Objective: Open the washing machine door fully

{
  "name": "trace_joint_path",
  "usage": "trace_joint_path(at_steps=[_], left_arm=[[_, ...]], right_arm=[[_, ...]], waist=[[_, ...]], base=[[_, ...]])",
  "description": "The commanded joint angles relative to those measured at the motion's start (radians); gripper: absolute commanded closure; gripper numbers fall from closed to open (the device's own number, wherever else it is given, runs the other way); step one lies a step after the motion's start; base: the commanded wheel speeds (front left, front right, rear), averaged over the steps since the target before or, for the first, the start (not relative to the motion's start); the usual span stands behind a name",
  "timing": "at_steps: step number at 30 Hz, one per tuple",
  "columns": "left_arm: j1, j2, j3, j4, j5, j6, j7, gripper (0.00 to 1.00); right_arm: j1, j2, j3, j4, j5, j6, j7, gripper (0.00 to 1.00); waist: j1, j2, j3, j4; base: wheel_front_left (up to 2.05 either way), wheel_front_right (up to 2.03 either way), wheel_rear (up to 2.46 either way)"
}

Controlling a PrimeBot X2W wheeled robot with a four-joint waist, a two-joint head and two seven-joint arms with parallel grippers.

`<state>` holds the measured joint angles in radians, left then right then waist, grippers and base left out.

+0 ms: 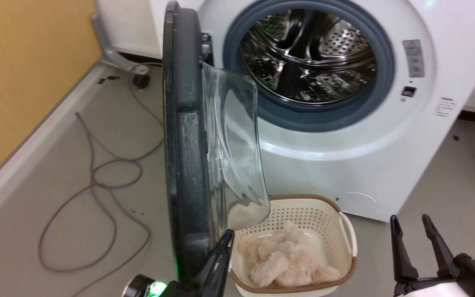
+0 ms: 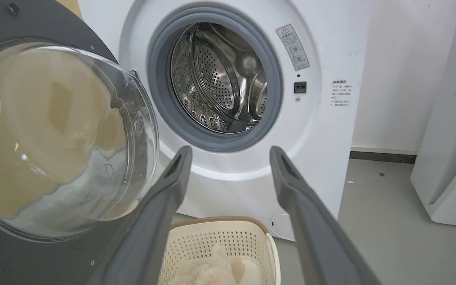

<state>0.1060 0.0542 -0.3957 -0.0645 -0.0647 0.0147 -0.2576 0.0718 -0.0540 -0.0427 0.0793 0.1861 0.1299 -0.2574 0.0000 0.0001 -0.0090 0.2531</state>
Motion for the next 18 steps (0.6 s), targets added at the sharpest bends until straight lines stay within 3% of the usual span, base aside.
trace_joint_path(at_steps=[1,8,18], left_arm=[[0.012,0.009,0.018,0.002,-0.001,0.008,-0.004,1.00],[0.017,0.022,0.119,0.003,-0.017,0.033,-0.004,1.00],[0.008,0.066,0.320,0.037,-0.061,0.051,-0.004,1.00]], right_arm=[[-0.010,0.004,0.001,0.000,0.001,0.001,-0.004,0.00],[-0.013,0.004,0.005,0.001,-0.002,0.001,-0.004,0.00],[-0.009,0.004,0.006,0.001,-0.012,0.001,-0.004,0.00]], waist=[[0.0000,-0.0001,0.000,0.020],[0.0000,-0.0001,0.000,0.062],[0.0000,-0.0001,0.012,0.070]], base=[[0.00,0.00,0.00],[0.00,0.00,0.00],[0.00,0.00,0.00]])
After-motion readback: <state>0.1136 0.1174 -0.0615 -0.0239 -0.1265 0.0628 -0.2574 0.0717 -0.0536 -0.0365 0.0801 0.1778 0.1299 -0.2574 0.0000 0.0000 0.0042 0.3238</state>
